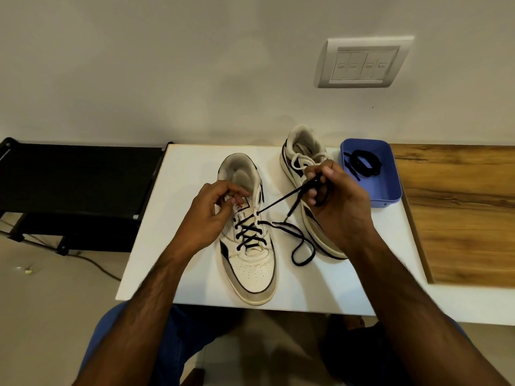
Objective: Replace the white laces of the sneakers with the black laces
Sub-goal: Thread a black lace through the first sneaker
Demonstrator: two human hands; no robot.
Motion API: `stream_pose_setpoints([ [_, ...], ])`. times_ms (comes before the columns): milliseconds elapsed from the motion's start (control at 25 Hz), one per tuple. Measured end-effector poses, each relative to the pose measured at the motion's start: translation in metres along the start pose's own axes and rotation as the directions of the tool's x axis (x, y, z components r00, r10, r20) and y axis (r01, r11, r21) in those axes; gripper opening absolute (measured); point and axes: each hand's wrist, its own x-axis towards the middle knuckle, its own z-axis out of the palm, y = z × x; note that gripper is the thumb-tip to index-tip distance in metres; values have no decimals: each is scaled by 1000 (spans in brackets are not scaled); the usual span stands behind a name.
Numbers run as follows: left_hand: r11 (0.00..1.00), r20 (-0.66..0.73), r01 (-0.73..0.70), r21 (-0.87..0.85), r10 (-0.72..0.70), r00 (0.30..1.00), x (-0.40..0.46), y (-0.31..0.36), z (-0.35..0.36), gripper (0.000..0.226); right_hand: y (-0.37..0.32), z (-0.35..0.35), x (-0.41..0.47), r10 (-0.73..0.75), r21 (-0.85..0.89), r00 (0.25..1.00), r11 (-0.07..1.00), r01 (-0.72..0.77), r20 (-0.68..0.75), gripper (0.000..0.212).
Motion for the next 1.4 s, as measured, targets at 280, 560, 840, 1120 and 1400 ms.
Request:
stream_pose_setpoints([
  [280,733,107,-351,583,358,927,-14,20,21,21,12,-4,17,-147,-540,981,840,56,-126,12],
  [560,624,166,-279,730,234,958,-19,22,42,13,22,-12,11,-269,-959,929,-192,206,253,53],
  [840,913,-78,-111,393,154,985,-15,21,42,16,23,-12,-5,221,-975,959,-91,202,178,24],
  [1120,825,121,-275,494,248,961,-18,17,34,13,-5,-16,1,-44,-435,998,898,62,51,35],
  [1400,791,188,-355,498,301,935,-20,27,37,19,-12,-9,-1,-135,-310,984,946,93,-115,35],
])
